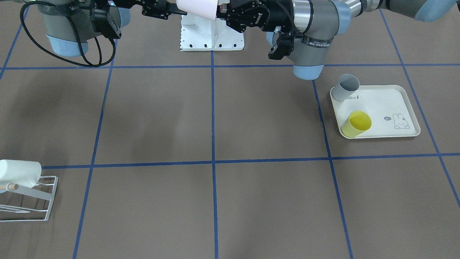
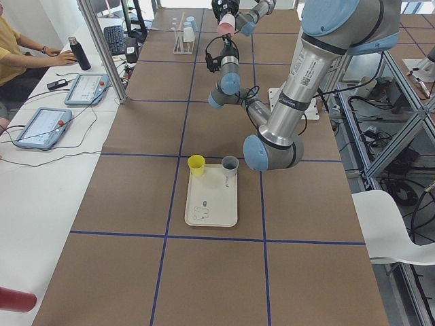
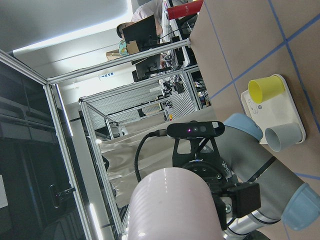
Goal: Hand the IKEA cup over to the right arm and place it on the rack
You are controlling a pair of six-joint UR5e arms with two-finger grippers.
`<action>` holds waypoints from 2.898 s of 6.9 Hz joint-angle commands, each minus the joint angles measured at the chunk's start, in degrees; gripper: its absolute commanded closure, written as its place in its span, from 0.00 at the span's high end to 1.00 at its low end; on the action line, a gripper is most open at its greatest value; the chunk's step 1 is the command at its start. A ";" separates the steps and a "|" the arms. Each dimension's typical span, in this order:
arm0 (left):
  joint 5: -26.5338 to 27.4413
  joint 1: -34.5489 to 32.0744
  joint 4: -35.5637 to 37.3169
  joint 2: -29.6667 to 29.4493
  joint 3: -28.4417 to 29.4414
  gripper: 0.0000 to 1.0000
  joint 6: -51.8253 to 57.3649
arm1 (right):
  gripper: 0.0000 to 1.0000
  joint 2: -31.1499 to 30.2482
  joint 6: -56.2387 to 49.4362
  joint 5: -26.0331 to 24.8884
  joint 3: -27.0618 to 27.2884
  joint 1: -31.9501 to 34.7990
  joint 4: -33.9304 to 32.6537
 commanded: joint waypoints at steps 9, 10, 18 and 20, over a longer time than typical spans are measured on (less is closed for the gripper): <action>2.02 -4.61 -0.01 0.25 5.07 0.98 1.41 | 0.00 -2.80 -2.88 -5.76 -1.17 0.95 -0.91; 1.85 -5.67 0.51 1.03 5.27 0.98 6.29 | 0.00 -4.21 -8.21 -5.87 -1.97 3.04 -5.01; -5.59 -21.03 16.93 14.47 5.63 0.99 45.11 | 0.00 0.67 -76.41 4.32 -6.07 30.28 -71.61; -9.39 -25.71 18.79 17.89 5.37 0.99 52.79 | 0.00 10.50 -87.71 16.47 -24.81 39.23 -73.07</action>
